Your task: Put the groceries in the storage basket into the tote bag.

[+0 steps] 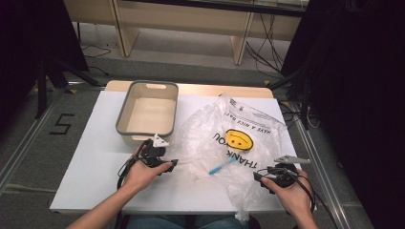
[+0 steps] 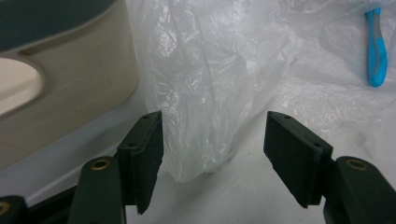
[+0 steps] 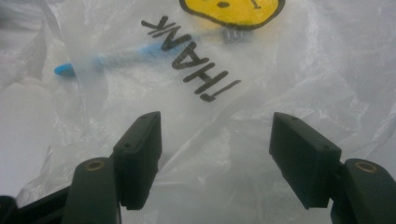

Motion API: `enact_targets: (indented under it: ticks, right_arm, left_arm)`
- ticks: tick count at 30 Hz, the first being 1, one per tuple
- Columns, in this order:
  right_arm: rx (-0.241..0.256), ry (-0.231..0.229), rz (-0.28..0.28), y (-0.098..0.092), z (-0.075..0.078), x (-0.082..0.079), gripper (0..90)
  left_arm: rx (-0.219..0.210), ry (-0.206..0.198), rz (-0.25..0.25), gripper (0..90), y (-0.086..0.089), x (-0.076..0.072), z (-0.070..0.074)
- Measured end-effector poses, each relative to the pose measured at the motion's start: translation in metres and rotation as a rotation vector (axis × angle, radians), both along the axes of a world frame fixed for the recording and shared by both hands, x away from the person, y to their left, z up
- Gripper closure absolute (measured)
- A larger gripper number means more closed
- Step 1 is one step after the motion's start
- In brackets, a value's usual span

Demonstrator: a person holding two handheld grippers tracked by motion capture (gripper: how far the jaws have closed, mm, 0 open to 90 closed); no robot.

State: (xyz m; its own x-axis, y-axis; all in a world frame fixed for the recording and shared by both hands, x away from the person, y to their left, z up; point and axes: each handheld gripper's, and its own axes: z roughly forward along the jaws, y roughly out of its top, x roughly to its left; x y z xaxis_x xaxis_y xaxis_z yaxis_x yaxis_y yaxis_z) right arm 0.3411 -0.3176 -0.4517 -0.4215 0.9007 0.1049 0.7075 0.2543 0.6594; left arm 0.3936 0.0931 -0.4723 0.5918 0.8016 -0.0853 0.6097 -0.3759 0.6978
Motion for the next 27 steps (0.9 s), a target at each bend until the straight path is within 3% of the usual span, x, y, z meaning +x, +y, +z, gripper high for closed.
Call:
enact_targets:
  ticks: [12,19,23,27]
  right_arm:
    - [-0.029,0.083,0.029,0.005,-0.01,0.0,37.3]
    - [-0.053,0.132,0.055,0.009,-0.016,0.0,42.8]
    - [-0.083,0.128,0.078,0.01,-0.016,0.0,47.9]
    - [-0.116,0.114,0.104,0.011,-0.016,-0.001,58.6]
  left_arm:
    - [0.02,0.04,0.004,42.4,0.001,0.002,-0.008]
    - [0.055,0.062,-0.019,54.7,0.001,0.004,-0.013]
    - [0.061,0.065,-0.018,61.0,0.003,0.006,-0.012]
    - [0.079,0.06,-0.011,68.2,0.003,0.007,-0.012]
